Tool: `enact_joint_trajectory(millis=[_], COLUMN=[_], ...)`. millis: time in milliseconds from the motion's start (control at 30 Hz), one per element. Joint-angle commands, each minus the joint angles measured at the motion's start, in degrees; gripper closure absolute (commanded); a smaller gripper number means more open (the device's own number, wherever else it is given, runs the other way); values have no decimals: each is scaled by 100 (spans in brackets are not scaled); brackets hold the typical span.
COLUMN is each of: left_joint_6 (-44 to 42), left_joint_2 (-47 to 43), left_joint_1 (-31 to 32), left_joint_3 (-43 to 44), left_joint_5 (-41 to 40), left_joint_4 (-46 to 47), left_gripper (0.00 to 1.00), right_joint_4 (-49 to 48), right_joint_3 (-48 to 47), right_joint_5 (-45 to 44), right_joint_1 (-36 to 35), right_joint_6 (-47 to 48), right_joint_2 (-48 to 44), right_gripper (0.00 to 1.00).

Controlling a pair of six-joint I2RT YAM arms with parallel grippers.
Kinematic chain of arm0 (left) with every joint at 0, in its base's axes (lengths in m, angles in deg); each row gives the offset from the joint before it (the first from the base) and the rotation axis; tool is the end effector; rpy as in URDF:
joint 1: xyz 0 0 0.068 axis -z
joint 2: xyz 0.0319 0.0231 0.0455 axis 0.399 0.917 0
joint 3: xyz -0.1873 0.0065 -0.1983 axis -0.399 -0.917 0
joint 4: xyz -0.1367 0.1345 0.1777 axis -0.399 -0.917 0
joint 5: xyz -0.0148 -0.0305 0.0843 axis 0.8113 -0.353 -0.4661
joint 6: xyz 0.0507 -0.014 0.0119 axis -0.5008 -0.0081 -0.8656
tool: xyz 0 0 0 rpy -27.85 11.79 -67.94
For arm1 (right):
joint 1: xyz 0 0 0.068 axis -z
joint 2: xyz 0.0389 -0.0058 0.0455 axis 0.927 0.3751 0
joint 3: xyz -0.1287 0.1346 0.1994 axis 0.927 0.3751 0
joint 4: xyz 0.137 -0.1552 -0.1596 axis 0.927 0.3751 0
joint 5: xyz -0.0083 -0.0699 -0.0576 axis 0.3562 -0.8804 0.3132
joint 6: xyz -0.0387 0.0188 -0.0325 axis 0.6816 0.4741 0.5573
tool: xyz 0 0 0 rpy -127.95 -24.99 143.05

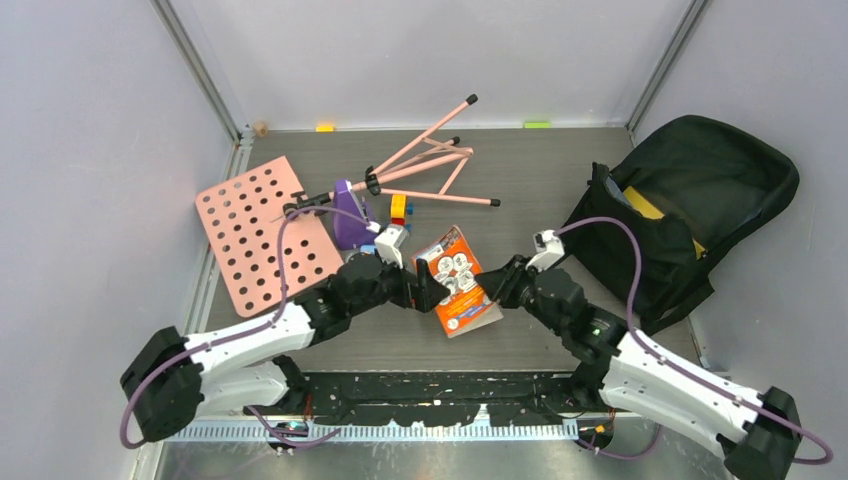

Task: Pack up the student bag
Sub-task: Pick up the book from the center of the board.

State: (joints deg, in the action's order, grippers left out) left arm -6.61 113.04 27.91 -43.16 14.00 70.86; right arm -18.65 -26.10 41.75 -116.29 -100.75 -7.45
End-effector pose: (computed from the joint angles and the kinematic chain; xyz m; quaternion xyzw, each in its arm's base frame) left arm 0.1500 -0.1899 0.2182 0.1084 0.8273 -0.3977 0.3816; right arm 0.1227 0.1263 0.2273 0.0596 0.8123 0.3689 0.4478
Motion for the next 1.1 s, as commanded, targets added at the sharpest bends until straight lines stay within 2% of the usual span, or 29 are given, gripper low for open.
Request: enact_joint_trajectory(millis=[0,167,433,633,800,1067], left_joint_6=[-116,232,960,1636,2373,2740], left_joint_2=[-598,-913,-931,-1036,-923,-780], left_joint_1=[-120,-439,-1045,-1081,-1081,-1081], left_joint_3=[293,574,714,520,148,-62], left_joint_5=[203,735,1322,909,652,414], left_joint_4=[-64,-1,369,588,1450,1878], left_gripper=[0,0,0,0,0,0], right_joint_4=[775,719,411,52,-491,-784], right_joint_3=[-704,-1283,-2095,-2381,-2410,-2603], right_joint_5=[-550,-529,-646,-693,-691,-798], right_joint_1=[-29,-29,-29,-31,-32,-38], right_joint_6=[297,459,812,918,797,636], right_joint_2=[-785,-1038,-833,-540,-329,-73], right_gripper=[100,100,100,100,100,100])
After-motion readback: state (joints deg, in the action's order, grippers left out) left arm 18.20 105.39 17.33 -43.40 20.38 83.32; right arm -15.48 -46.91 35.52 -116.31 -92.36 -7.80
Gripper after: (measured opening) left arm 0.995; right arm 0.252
